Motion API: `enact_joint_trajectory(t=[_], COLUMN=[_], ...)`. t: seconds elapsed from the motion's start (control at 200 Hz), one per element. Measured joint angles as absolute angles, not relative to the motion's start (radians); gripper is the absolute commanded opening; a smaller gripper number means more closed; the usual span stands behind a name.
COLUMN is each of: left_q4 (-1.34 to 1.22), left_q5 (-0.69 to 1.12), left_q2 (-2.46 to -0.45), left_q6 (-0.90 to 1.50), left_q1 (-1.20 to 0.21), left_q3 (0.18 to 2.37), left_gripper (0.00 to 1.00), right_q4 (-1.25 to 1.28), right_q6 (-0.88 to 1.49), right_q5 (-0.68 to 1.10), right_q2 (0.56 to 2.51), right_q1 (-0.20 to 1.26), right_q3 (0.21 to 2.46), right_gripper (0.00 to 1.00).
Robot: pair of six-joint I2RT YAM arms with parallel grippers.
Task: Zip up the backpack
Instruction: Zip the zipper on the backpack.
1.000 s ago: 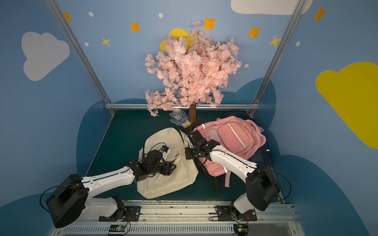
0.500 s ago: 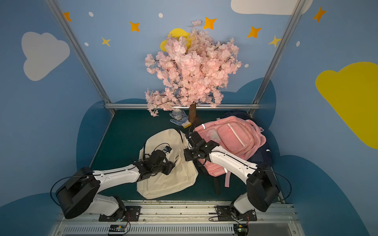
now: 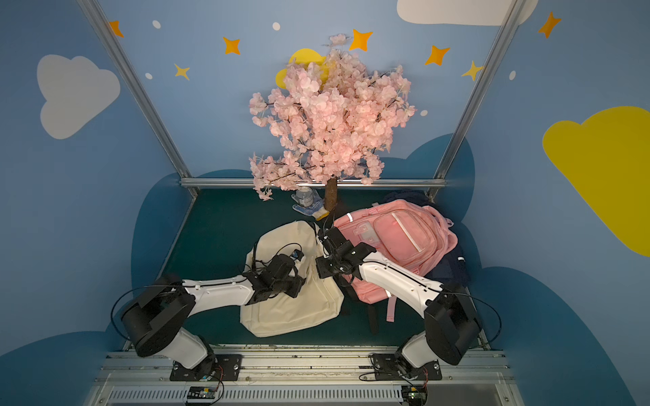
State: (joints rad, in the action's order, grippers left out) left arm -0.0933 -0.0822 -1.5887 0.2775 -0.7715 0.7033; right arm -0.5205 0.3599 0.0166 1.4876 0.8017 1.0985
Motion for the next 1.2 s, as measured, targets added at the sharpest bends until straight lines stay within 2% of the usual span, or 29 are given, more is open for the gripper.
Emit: enact_joint_trajectory(t=[0.14,0.41,0.826,0.891,0.971,1.201], left_q4=[-0.092,-0.084,0.081,0.118,0.163,0.271], left_q5=[-0.085,-0.11,-0.25,-0.261,-0.267,-0.258], left_q2=[-1.57,-1.422,-1.057,-0.995,-0.925,-0.828], left_q6=[0.278,0.306,0.469,0.508,0.563,0.685], left_q1=[-0.772,-0.775,-0.747,-0.725,-0.686,-0.566], left_q3=[0.694,0.606,0.436,0.409,0.387,0.327], left_gripper=[0.13,0.06,0.06,0.07,0.13,0.07], right_q4=[-0.537,-0.564,-0.61,-0.611,-0.614,-0.609], right_q6=[0.371,0.402,0.447,0.449,0.453,0.499], right_q5=[-0.014,-0.051,-0.11,-0.113,-0.116,-0.177], right_q2=[1.47,1.448,1.354,1.337,1.312,1.217], right_q1=[0.796,0.751,0.654,0.649,0.641,0.592], right_q3=[1.089,1.065,1.002,0.996,0.986,0.894], right_gripper=[0.0,0.0,0.0,0.0,0.0,0.0])
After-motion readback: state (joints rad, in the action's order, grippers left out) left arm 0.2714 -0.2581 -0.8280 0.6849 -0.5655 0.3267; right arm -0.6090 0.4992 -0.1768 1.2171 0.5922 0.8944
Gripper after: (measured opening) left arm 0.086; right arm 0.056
